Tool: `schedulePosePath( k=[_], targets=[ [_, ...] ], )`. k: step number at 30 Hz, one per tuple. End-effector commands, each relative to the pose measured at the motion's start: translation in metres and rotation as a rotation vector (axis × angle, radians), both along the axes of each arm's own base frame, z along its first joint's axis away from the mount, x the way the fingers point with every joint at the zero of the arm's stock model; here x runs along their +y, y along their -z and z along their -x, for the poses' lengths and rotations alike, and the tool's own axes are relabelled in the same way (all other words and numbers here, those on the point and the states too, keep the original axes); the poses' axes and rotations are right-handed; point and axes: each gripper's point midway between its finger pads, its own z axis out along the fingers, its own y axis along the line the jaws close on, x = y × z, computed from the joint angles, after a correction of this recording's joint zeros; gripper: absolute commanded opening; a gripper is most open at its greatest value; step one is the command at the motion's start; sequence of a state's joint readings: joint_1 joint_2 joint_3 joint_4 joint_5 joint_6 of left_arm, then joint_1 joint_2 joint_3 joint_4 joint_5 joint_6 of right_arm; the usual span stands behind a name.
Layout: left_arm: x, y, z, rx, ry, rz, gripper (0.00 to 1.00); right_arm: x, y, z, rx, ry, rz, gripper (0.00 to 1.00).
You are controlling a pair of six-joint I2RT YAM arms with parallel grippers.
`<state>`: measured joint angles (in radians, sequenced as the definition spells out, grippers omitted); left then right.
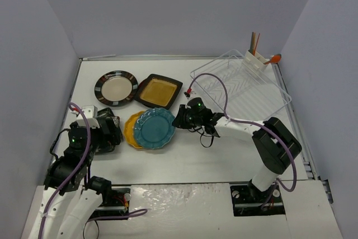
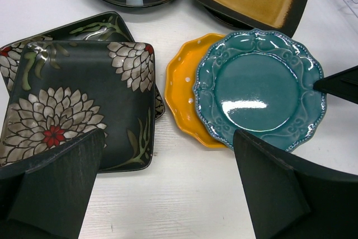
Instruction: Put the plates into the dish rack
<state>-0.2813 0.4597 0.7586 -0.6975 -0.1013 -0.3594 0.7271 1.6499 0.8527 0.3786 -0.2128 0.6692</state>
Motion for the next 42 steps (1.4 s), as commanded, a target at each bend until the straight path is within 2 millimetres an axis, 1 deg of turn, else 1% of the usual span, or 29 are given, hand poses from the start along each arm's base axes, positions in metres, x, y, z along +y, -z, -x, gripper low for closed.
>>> schedulePosePath(
  k=[1,2,5,6,8,13,15,22,25,31,32,33,36,38,42],
  targets=[
    [-0.003,-0.025,-0.011,-0.091,0.008,0.010,0.97,0.002,-0.033,-0.009,-0.100,-0.011,-0.065,0.02],
    [-0.003,-0.024,-0.011,-0.089,0.008,0.011,0.97,0.001,-0.031,-0.008,-0.096,-0.012,-0.065,0.04],
    [-0.003,-0.024,-0.011,-0.088,0.010,0.010,0.97,0.000,-0.028,-0.009,-0.092,-0.006,-0.071,0.18],
    [-0.003,-0.024,-0.011,-0.088,0.010,0.010,0.97,0.000,-0.028,-0.009,-0.090,-0.004,-0.072,0.19],
    [-0.003,-0.024,-0.011,-0.088,0.010,0.009,0.97,0.001,-0.027,-0.010,-0.088,-0.001,-0.079,0.25],
    [-0.003,-0.024,-0.010,-0.086,0.010,0.008,0.97,0.002,-0.025,-0.010,-0.081,0.002,-0.095,0.34],
    [-0.003,-0.025,-0.010,-0.088,0.009,0.008,0.97,0.004,-0.024,-0.010,-0.078,-0.001,-0.105,0.42],
    [-0.003,-0.023,-0.011,-0.081,0.012,0.006,0.97,0.018,-0.026,-0.008,-0.062,-0.038,-0.167,0.65],
    [-0.003,-0.023,-0.011,-0.082,0.011,0.006,0.97,0.027,-0.021,-0.010,-0.042,-0.059,-0.179,0.71],
    [-0.002,-0.023,-0.011,-0.080,0.008,0.005,0.97,0.040,-0.012,-0.014,-0.016,-0.086,-0.211,0.73],
    [-0.002,-0.024,-0.011,-0.082,0.008,0.006,0.97,0.044,-0.013,-0.014,-0.015,-0.097,-0.222,0.73],
    [-0.003,-0.023,-0.011,-0.081,0.009,0.006,0.97,0.045,-0.009,-0.013,-0.005,-0.101,-0.223,0.73],
    [-0.003,-0.023,-0.011,-0.078,0.009,0.005,0.97,0.049,-0.004,-0.012,0.012,-0.118,-0.241,0.68],
    [-0.003,-0.023,-0.011,-0.079,0.008,0.004,0.97,0.052,-0.005,-0.010,0.015,-0.136,-0.264,0.66],
    [-0.003,-0.022,-0.012,-0.077,0.009,0.005,0.97,0.057,-0.005,-0.008,0.026,-0.151,-0.298,0.55]
  ],
)
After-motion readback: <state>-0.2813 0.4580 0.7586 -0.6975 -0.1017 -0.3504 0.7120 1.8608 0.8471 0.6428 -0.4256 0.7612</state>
